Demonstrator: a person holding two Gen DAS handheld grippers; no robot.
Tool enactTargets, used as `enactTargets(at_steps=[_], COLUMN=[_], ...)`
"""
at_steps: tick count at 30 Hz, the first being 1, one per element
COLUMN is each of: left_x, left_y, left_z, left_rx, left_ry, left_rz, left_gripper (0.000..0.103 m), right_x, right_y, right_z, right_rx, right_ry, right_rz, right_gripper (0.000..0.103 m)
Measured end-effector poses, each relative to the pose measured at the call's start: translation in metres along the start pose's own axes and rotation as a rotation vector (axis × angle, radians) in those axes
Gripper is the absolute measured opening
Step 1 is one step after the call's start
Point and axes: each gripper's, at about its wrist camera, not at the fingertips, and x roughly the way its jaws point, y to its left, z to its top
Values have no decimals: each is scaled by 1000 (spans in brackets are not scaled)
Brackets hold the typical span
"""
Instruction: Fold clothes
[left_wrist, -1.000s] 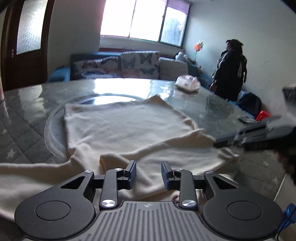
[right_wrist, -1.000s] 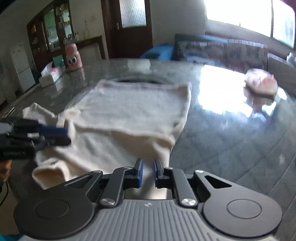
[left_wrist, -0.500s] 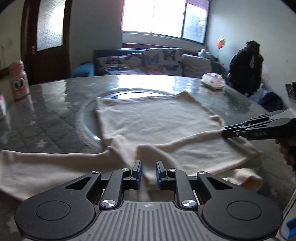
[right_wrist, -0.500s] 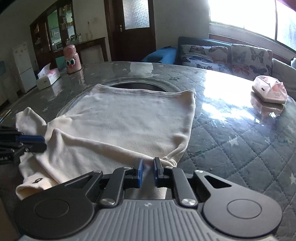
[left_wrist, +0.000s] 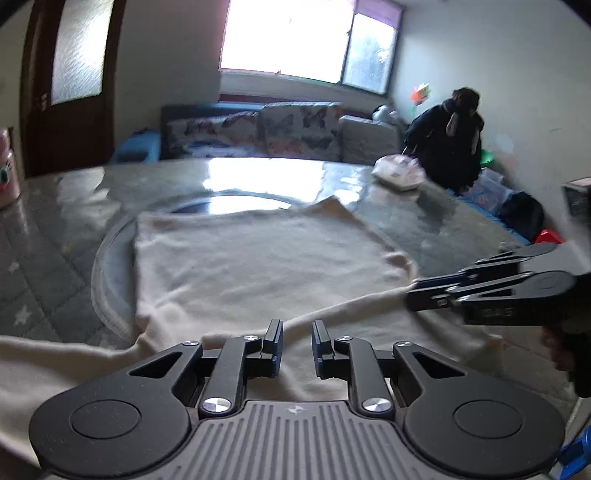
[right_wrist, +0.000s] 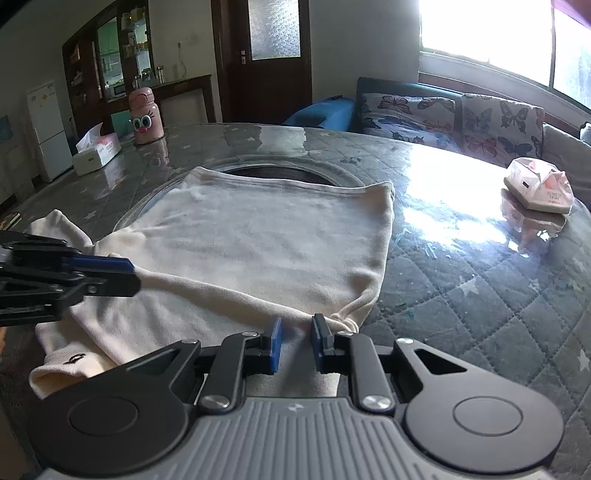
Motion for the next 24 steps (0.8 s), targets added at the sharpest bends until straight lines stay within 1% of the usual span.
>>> enactTargets(at_steps=[2,8,10,12,13,16,17,19,21,24], left_x=[-1,-30,-34,-36,-38,-49,-53,-58,-63,-70], left_y=[7,21,19,16,15,20,22,28,38,58], left_z=[-6,-17,-21,-29,-30,-30,-30,-28,-28,-27], left_rx=[6,0,17,57,66,32,22,1,-32,-91], left_ry=[15,-6,2,21,17,-4,-14,-29,-34,-44], left_rz=[29,72,68,86,93,87,97,122,155,231], left_gripper=[19,19,19,21,21,22,22,22,22,22], right_x=[0,1,1,0,0,-4,-6,-9,-8,-4], right_y=[-1,-1,1,3,4,13,17,26,40,62], right_z=[0,0,0,0,0,2,3,6,8,8], right_rx=[0,-1,-4,-12,-15,-48,-63,-84,-114,-160], right_ry=[0,-1,-1,1,2,-7,-14,-26,-19,0], right_rz=[3,3,-1,-7,-9,-15,-12,23,77,146], right_gripper=[17,17,18,19,19,21,21,22,22,22])
